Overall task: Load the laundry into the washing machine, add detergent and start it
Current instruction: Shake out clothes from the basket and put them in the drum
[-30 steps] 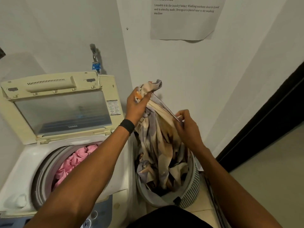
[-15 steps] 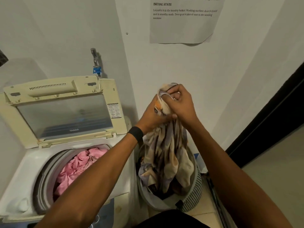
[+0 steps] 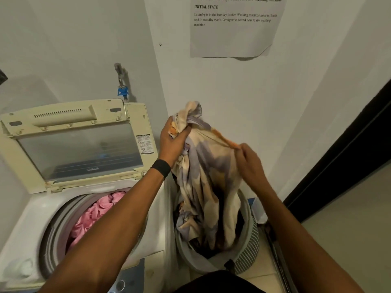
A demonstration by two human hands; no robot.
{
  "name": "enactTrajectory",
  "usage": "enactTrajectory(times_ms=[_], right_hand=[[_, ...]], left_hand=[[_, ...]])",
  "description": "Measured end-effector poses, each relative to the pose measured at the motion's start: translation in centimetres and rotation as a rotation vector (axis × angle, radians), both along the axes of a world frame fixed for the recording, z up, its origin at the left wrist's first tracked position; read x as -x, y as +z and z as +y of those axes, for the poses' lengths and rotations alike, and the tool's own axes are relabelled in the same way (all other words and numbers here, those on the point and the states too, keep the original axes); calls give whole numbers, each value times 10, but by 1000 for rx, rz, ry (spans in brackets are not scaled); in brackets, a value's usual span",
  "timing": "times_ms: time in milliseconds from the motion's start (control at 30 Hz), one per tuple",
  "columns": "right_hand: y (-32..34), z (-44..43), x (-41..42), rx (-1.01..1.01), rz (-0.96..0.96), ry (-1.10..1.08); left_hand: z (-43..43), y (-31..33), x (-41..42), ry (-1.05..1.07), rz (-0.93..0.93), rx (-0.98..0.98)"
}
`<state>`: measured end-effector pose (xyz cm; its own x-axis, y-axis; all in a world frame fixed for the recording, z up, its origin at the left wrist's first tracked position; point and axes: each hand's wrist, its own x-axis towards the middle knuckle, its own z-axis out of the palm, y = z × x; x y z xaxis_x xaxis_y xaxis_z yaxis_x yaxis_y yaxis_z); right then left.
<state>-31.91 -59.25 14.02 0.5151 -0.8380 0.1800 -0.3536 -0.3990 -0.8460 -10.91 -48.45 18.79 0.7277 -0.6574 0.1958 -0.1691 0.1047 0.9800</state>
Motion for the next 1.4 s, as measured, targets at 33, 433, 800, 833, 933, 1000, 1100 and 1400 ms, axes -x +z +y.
enactTrajectory(times_ms=[33, 433, 800, 833, 933, 1000, 1100, 1400], right_hand=[[25, -5, -1, -17, -101, -13], [81, 3, -46, 46, -236, 371], [75, -17, 25, 111, -54, 208], [93, -15, 20, 104, -150, 222], [113, -6, -14, 91, -222, 323], [110, 3, -36, 36, -211, 416], [108, 7, -46, -142, -237, 521], [64, -27, 6, -24, 463, 545]], left_hand=[[2, 2, -1, 18, -8, 6], [-4, 7, 18, -105, -14, 32], [7, -1, -13, 162, 73, 44], [7, 1, -11, 135, 72, 52], [3, 8, 8, -64, 62, 79], [1, 14, 26, -269, -11, 2], [-2, 9, 29, -324, -41, -54], [7, 12, 4, -37, 45, -8]])
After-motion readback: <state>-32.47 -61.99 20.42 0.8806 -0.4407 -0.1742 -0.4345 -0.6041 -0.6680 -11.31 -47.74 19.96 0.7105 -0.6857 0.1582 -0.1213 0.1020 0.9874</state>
